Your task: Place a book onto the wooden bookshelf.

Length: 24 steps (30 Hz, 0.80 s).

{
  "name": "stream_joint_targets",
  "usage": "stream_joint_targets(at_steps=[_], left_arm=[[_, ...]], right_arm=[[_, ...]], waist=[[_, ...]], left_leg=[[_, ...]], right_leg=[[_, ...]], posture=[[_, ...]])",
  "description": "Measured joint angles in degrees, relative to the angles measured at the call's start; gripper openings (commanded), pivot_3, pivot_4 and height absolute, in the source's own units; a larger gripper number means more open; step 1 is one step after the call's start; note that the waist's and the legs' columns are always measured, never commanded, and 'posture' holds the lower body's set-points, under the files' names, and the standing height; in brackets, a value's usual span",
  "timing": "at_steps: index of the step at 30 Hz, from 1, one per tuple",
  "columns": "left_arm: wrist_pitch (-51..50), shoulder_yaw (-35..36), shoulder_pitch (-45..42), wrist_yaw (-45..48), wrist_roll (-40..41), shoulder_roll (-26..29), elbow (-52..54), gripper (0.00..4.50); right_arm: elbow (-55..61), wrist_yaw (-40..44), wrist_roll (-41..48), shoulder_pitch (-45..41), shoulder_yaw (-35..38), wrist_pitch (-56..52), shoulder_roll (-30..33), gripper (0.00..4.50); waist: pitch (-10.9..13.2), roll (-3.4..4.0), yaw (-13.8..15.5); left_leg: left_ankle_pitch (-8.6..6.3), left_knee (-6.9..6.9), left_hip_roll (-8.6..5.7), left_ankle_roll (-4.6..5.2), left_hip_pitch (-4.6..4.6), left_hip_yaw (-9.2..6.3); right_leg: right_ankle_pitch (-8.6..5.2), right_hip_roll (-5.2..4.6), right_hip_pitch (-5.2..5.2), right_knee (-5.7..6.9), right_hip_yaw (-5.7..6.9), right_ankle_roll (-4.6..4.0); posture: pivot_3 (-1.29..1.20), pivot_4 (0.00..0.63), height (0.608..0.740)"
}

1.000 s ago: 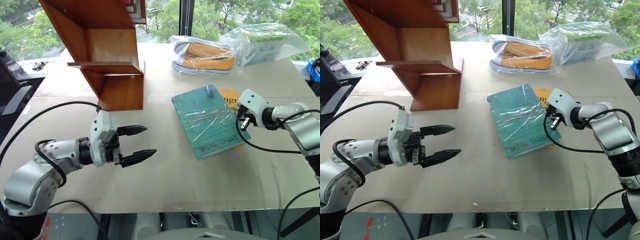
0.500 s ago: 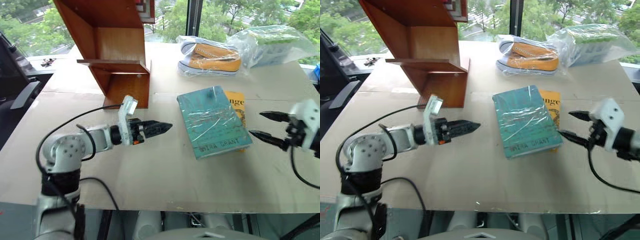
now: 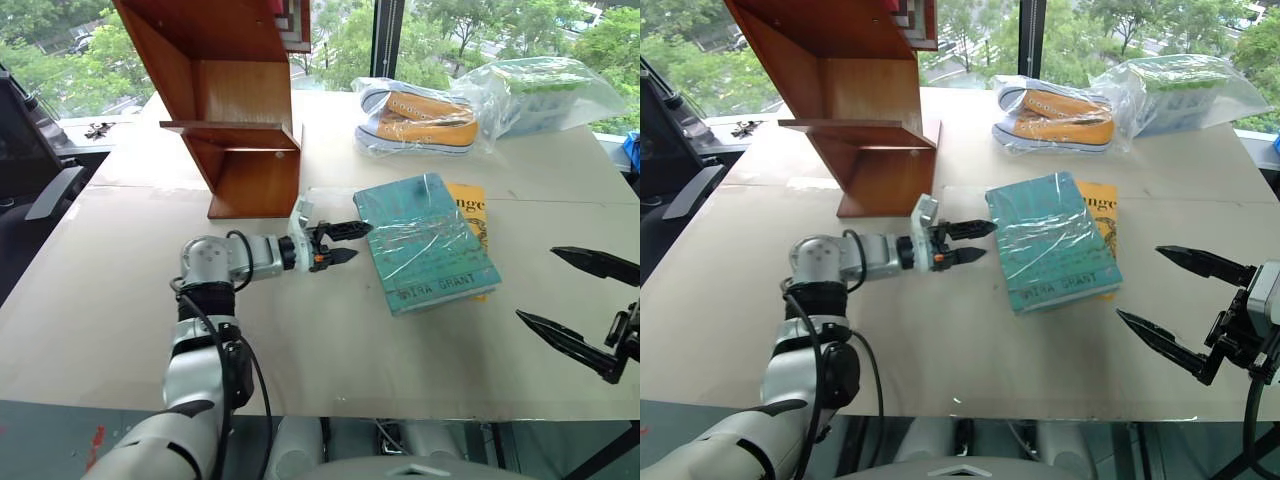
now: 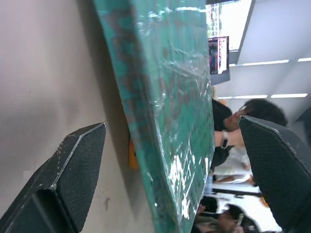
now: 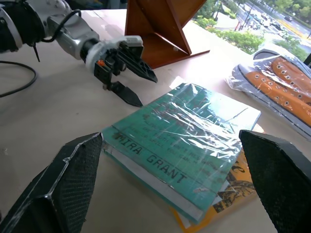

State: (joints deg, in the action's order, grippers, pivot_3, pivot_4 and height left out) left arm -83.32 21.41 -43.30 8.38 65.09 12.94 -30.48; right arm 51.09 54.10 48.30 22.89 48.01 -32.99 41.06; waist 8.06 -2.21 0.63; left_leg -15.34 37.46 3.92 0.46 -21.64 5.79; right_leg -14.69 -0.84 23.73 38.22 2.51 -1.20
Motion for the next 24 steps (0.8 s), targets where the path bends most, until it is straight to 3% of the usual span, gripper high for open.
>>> stream_joint_targets(at_steps=[9, 13, 20, 24], left_arm=[[9.24, -0.79, -2.08, 6.75, -7.49, -7.25, -5.56, 4.5], [11.85, -2.62, -3.76, 11.23, -11.2, -8.15, -9.06, 3.26], [12.52, -2.74, -5.7, 19.5, -13.81, -6.86, -13.59, 0.2], [7.91, -0.72, -5.08, 20.73, -12.8, -4.28, -11.9, 0.07]], right_arm=[[3.17, -5.59, 2.77, 3.26, 0.07, 1.84, 0.02, 4.47], [3.85, -6.8, 2.75, 4.51, -0.02, 2.37, 0.03, 4.5], [4.51, -7.49, 2.67, 6.09, -1.02, 4.45, 0.05, 4.5], [2.82, -7.47, 2.0, 4.94, -2.98, 5.11, 0.65, 4.5]], waist=[[-0.01, 0.01, 0.27], [-0.02, 0.02, 0.22], [-0.02, 0.02, 0.19], [-0.01, 0.01, -0.26]], left_leg=[[0.01, 0.0, -0.45, 0.01, -0.01, -0.32], [0.01, 0.0, -0.55, 0.02, -0.03, -0.47], [0.01, 0.01, -0.68, 0.03, -0.09, -0.79], [0.01, 0.0, -0.67, 0.03, -0.09, -1.08]], right_leg=[[-0.06, -0.17, -0.15, 0.0, 0.2, 0.11], [-0.14, -0.15, -0.16, 0.0, 0.29, 0.24], [-0.17, -0.16, -0.18, 0.0, 0.41, 0.3], [-0.18, -0.19, -0.18, 0.0, 0.34, 0.29]], posture=[[0.0, 0.15, 0.74], [0.0, 0.15, 0.74], [0.0, 0.15, 0.74], [0.0, 0.15, 0.74]])
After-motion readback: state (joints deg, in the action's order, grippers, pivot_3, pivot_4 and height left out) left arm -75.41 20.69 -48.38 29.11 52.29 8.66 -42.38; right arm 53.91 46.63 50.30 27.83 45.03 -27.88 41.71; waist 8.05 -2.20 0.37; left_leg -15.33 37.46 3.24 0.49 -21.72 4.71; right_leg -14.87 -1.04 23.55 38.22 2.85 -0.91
